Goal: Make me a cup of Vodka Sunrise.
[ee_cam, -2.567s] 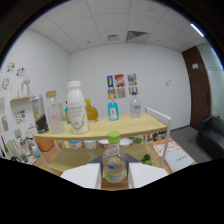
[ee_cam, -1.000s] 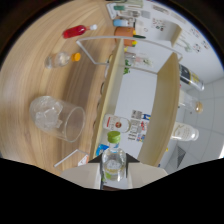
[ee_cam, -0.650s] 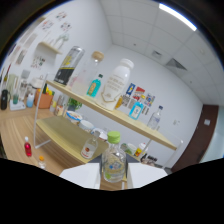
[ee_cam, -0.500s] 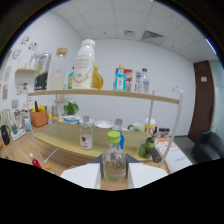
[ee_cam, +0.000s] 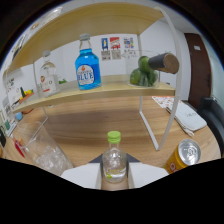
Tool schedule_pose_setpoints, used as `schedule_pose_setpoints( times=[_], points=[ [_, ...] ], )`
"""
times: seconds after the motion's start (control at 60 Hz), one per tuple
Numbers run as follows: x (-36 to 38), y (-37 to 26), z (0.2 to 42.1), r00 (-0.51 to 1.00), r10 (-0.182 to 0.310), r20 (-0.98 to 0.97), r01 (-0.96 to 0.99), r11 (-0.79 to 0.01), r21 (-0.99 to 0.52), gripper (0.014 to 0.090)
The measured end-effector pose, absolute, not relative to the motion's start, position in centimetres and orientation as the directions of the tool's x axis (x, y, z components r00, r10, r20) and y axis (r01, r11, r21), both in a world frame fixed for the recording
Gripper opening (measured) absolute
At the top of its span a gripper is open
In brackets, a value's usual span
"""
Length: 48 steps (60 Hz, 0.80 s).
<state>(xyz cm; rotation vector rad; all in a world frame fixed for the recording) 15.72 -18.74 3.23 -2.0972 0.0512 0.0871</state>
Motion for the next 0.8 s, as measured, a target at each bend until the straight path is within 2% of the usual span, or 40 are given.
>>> schedule_pose_setpoints(
  times=[0.35,0.483,0.533,0.6,0.683,0.717,0.75,0.8],
  points=[
    [15.6,-19.9,2.0,0.999,0.026,-0.027,-0.009,-0.546,-0.838,0.0366],
    [15.4,-20.9,1.6,0.998,0.053,-0.019,0.014,-0.562,-0.827,0.0379],
    [15.1,-21.3,1.6,0.998,0.064,-0.026,0.016,-0.571,-0.821,0.0429],
    [15.1,-21.7,2.1,0.998,0.066,-0.023,0.019,-0.567,-0.823,0.0535],
    [15.3,-22.3,3.1,0.998,0.059,-0.003,0.031,-0.566,-0.824,0.0773],
    [15.2,-22.7,3.7,0.999,0.052,0.000,0.029,-0.564,-0.825,0.0840],
    [15.3,-23.1,4.5,0.999,0.036,0.004,0.023,-0.560,-0.828,0.0861],
    [15.0,-23.8,6.0,1.000,0.023,-0.001,0.012,-0.552,-0.834,0.0851]
  ],
)
